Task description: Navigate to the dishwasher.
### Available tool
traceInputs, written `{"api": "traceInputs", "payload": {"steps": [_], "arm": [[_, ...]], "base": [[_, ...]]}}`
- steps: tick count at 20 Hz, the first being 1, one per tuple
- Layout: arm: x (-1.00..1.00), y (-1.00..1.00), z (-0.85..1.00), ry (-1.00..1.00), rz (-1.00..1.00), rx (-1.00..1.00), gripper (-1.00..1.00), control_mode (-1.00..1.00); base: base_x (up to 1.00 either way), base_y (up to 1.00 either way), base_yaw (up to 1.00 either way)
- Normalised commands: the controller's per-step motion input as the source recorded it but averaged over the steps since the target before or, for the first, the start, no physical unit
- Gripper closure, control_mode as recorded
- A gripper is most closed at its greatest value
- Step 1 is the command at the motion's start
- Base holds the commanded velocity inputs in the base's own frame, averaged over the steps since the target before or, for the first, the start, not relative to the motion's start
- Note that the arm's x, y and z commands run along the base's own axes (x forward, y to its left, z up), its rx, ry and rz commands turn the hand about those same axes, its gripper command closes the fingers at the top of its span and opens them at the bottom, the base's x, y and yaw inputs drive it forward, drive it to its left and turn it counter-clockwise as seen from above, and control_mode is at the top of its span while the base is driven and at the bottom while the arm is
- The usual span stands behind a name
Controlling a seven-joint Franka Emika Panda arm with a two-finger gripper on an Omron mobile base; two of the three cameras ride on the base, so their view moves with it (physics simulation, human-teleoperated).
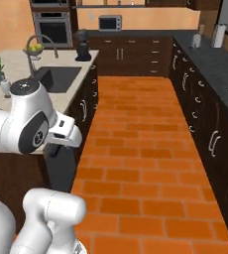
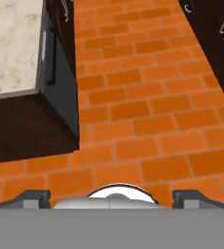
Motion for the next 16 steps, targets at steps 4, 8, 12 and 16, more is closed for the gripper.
{"api": "traceInputs", "payload": {"steps": [4, 8, 12, 16], "arm": [[0.00, 0.00, 0.00, 0.00, 0.00, 0.00, -1.00, 1.00], [0.00, 0.00, 0.00, 0.00, 0.00, 0.00, -1.00, 1.00], [0.00, 0.00, 0.00, 0.00, 0.00, 0.00, -1.00, 1.00], [0.00, 0.00, 0.00, 0.00, 0.00, 0.00, -1.00, 1.00]], "base": [[0.89, -1.00, 0.21], [1.00, -0.80, 0.48], [0.97, -0.48, 0.64], [0.25, -0.03, 0.95]]}}
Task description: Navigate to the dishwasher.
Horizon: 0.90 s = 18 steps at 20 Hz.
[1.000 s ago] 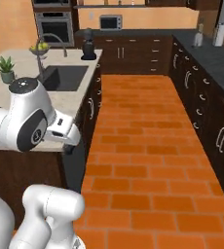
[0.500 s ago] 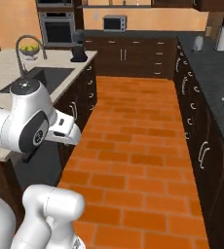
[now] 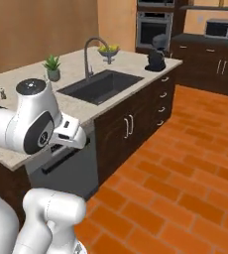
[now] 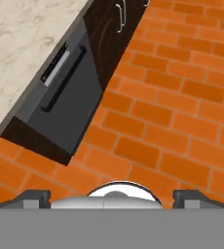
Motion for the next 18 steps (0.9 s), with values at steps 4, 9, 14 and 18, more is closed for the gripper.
{"api": "traceInputs", "payload": {"steps": [4, 9, 14, 18], "arm": [[0.00, 0.00, 0.00, 0.00, 0.00, 0.00, -1.00, 1.00], [0.00, 0.00, 0.00, 0.00, 0.00, 0.00, -1.00, 1.00], [0.00, 0.00, 0.00, 0.00, 0.00, 0.00, -1.00, 1.00], [0.00, 0.00, 0.00, 0.00, 0.00, 0.00, -1.00, 1.00]], "base": [[0.01, 0.00, 1.00], [-0.11, 0.00, 1.00], [-0.18, -0.38, 0.90], [-0.23, -1.00, 0.42]]}}
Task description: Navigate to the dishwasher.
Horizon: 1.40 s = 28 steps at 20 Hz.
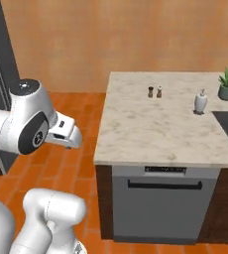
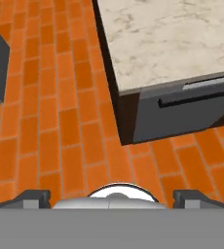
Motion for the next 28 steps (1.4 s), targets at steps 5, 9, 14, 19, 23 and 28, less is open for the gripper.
{"api": "traceInputs", "payload": {"steps": [5, 9, 14, 19, 23, 28], "arm": [[0.00, 0.00, 0.00, 0.00, 0.00, 0.00, -1.00, 1.00], [0.00, 0.00, 0.00, 0.00, 0.00, 0.00, -1.00, 1.00], [0.00, 0.00, 0.00, 0.00, 0.00, 0.00, -1.00, 1.00], [0.00, 0.00, 0.00, 0.00, 0.00, 0.00, -1.00, 1.00], [0.00, 0.00, 0.00, 0.00, 0.00, 0.00, -1.00, 1.00], [0.00, 0.00, 0.00, 0.00, 0.00, 0.00, -1.00, 1.00]], "base": [[-0.09, -1.00, 0.41], [0.07, -1.00, 0.51], [0.36, -0.99, 0.18], [0.43, -0.62, -0.15], [0.33, 0.20, -0.20], [0.40, 0.33, -0.20]]}}
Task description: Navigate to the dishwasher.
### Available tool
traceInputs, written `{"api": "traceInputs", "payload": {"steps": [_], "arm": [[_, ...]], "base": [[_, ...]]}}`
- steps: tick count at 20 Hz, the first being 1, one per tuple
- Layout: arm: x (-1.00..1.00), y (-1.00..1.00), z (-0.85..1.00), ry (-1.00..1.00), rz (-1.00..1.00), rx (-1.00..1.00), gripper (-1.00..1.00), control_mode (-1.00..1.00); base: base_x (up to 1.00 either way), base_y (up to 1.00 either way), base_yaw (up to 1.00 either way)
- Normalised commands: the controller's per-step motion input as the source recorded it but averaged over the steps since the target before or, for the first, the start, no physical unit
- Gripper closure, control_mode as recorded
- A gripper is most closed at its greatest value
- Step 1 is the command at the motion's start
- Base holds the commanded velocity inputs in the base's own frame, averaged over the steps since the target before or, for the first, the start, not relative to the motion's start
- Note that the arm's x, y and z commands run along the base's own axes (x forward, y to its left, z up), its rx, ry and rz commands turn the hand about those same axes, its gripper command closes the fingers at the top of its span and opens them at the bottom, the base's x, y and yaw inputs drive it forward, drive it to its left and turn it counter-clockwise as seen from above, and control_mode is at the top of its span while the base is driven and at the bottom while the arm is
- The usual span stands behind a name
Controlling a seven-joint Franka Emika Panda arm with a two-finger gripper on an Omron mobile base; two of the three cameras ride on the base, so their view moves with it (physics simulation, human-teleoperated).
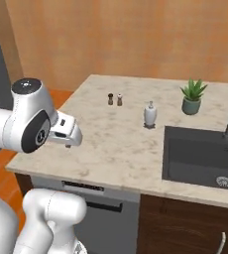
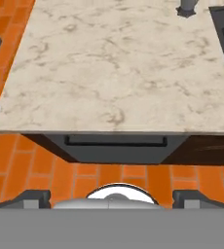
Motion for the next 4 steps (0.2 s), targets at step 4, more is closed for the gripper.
{"api": "traceInputs", "payload": {"steps": [4], "arm": [[0.00, 0.00, 0.00, 0.00, 0.00, 0.00, -1.00, 1.00]], "base": [[0.65, 0.03, -0.12]]}}
